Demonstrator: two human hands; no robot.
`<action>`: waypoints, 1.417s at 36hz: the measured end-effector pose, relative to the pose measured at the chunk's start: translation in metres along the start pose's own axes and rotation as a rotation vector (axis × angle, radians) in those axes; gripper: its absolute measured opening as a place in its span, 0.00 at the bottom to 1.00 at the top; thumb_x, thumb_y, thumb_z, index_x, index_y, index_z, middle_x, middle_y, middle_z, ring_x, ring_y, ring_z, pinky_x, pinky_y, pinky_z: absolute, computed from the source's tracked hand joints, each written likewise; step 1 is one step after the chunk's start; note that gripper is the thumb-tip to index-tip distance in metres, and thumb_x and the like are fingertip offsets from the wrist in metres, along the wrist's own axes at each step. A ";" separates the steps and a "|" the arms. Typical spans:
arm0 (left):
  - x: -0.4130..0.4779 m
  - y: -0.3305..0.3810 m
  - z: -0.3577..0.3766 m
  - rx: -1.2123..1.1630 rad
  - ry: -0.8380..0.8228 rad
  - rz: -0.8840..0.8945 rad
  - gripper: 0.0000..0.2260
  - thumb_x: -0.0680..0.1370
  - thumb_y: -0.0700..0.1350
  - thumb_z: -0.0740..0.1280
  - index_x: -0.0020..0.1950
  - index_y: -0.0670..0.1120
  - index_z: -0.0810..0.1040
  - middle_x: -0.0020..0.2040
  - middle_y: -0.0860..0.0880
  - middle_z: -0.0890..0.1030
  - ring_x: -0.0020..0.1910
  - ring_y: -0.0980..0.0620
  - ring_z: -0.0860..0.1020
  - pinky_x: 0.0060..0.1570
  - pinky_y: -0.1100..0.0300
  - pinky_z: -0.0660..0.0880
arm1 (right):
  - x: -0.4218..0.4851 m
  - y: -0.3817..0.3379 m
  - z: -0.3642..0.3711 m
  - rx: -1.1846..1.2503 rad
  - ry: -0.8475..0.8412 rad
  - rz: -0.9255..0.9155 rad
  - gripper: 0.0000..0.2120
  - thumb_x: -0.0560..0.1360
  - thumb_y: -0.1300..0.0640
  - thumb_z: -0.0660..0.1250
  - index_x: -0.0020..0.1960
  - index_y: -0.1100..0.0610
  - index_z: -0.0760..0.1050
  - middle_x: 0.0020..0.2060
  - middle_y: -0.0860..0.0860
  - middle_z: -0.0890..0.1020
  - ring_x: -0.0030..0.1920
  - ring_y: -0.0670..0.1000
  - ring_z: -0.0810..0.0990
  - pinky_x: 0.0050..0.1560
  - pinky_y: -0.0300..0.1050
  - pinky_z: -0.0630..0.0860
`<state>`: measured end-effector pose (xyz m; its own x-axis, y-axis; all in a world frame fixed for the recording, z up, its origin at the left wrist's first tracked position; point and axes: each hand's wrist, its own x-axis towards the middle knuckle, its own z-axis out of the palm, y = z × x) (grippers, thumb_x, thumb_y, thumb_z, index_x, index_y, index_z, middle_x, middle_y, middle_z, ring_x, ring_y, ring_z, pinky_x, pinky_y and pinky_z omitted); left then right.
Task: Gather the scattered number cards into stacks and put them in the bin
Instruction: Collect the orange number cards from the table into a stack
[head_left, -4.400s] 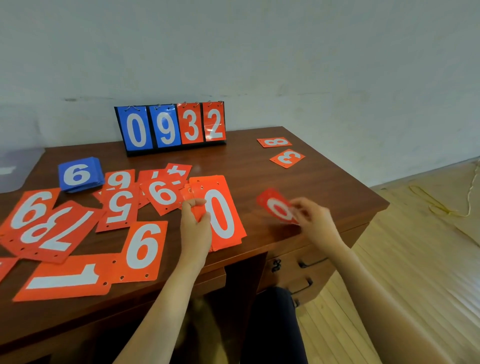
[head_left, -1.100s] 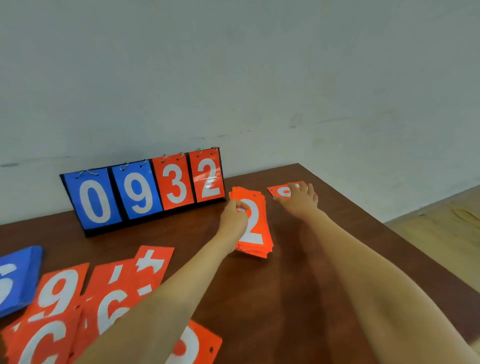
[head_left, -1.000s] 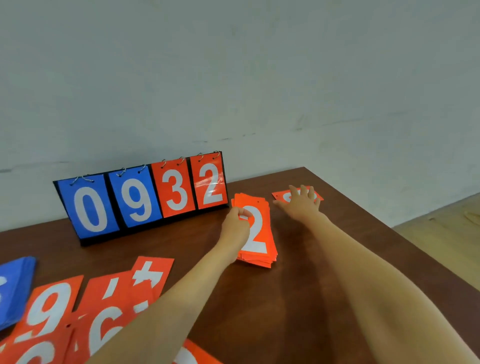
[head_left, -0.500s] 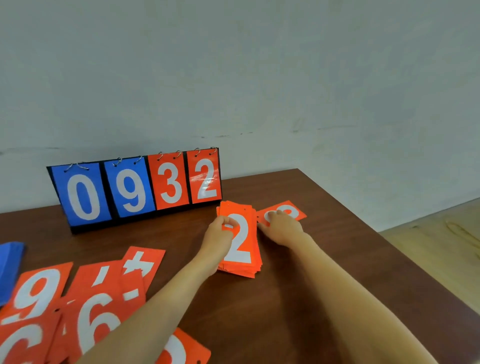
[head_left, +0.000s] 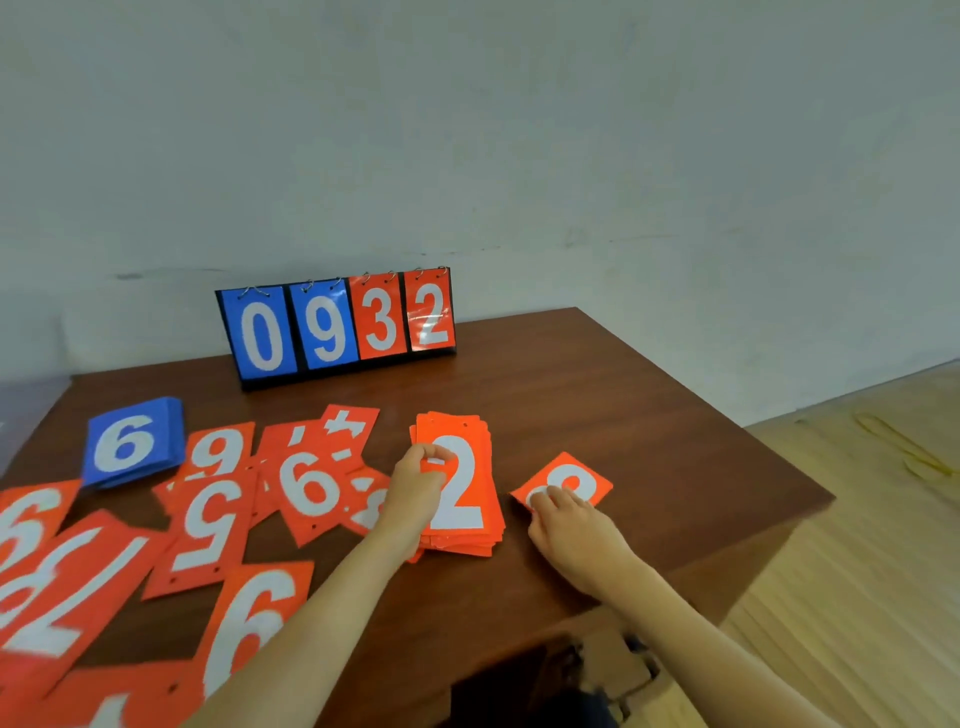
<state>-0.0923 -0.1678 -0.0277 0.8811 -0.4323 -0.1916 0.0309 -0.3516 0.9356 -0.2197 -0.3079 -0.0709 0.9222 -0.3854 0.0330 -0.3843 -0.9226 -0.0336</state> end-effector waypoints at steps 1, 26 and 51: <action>-0.008 -0.003 -0.001 0.000 0.013 0.013 0.12 0.79 0.38 0.59 0.45 0.55 0.73 0.66 0.51 0.69 0.59 0.47 0.73 0.45 0.59 0.73 | -0.009 -0.002 -0.004 0.019 0.017 0.022 0.18 0.82 0.54 0.49 0.67 0.58 0.65 0.62 0.55 0.73 0.62 0.57 0.72 0.55 0.49 0.70; -0.085 -0.005 -0.056 -0.044 -0.136 0.281 0.08 0.78 0.41 0.62 0.50 0.55 0.73 0.62 0.52 0.72 0.60 0.50 0.72 0.57 0.50 0.75 | -0.067 -0.030 -0.095 0.935 0.224 0.037 0.08 0.80 0.55 0.58 0.49 0.51 0.76 0.45 0.46 0.80 0.47 0.45 0.79 0.46 0.39 0.75; -0.080 0.011 -0.065 0.615 -0.365 0.574 0.26 0.76 0.32 0.60 0.63 0.57 0.54 0.40 0.49 0.68 0.29 0.53 0.70 0.29 0.62 0.66 | -0.021 -0.065 -0.063 0.930 0.375 -0.097 0.34 0.72 0.60 0.72 0.70 0.45 0.59 0.68 0.44 0.65 0.64 0.42 0.68 0.60 0.35 0.71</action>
<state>-0.1317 -0.0828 0.0176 0.4765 -0.8761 0.0737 -0.7143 -0.3369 0.6135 -0.2168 -0.2414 -0.0068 0.8129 -0.4378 0.3841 0.0264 -0.6312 -0.7752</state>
